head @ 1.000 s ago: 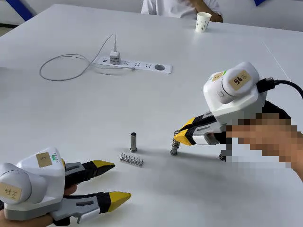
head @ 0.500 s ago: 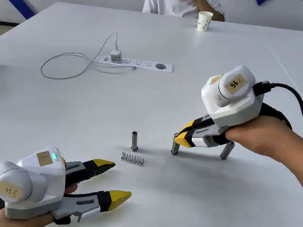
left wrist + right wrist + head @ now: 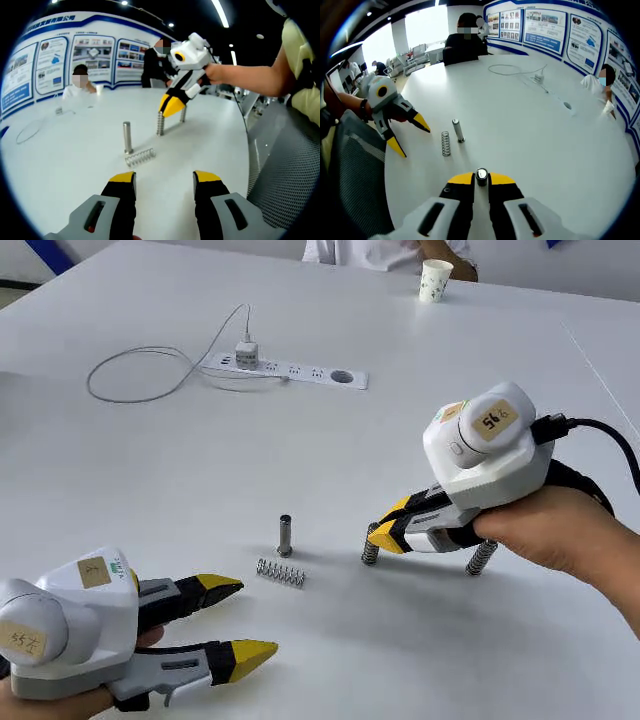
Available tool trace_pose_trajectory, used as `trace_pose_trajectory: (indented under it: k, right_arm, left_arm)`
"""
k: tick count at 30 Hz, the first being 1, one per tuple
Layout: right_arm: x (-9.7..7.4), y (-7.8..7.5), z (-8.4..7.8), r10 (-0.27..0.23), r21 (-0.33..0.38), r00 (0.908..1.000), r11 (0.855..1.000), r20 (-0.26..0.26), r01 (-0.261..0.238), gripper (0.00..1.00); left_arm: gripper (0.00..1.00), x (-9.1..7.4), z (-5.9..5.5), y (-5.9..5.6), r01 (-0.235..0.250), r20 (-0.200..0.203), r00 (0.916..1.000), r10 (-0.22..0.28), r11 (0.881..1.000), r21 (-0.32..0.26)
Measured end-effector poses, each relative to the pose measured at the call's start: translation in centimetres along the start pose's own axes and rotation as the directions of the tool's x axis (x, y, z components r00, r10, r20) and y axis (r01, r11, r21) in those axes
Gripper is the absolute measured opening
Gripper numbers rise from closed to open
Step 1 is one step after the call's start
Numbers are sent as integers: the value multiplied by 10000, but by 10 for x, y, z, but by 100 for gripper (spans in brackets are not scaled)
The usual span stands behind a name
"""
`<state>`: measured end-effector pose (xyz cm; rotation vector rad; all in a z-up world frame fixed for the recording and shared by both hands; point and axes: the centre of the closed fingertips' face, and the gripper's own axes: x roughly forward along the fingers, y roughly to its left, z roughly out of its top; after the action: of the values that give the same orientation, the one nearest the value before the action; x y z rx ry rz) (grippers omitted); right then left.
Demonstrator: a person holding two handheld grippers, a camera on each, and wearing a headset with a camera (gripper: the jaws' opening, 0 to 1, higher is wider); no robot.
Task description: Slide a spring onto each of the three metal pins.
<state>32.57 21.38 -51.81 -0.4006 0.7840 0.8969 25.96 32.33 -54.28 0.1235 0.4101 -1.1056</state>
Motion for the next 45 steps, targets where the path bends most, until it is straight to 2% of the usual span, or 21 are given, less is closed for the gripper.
trace_pose_trajectory:
  k: [19, 25, 33, 45]
  right_arm:
    - [4, -1, -3, -30, -226, 10000, 9997, -58, 28, 12]
    - [4, -2, -2, -61, -370, 10000, 9993, -16, 60, 15]
    - [1, -1, 2, -140, -588, 9998, 9982, 110, 146, 21]
    - [1, 10, 13, -129, -978, 9995, 9951, 291, 157, 25]
  left_arm:
    - [47, 0, 1, 1, -36, 54, 10000, 36, 10000, -42]
    - [47, 0, 0, 1, -16, 58, 10000, 16, 10000, -29]
    - [47, 1, 2, -1, 29, 99, 9999, -29, 10000, 0]
    - [47, -2, 2, -1, 68, 144, 9999, -69, 10000, 18]
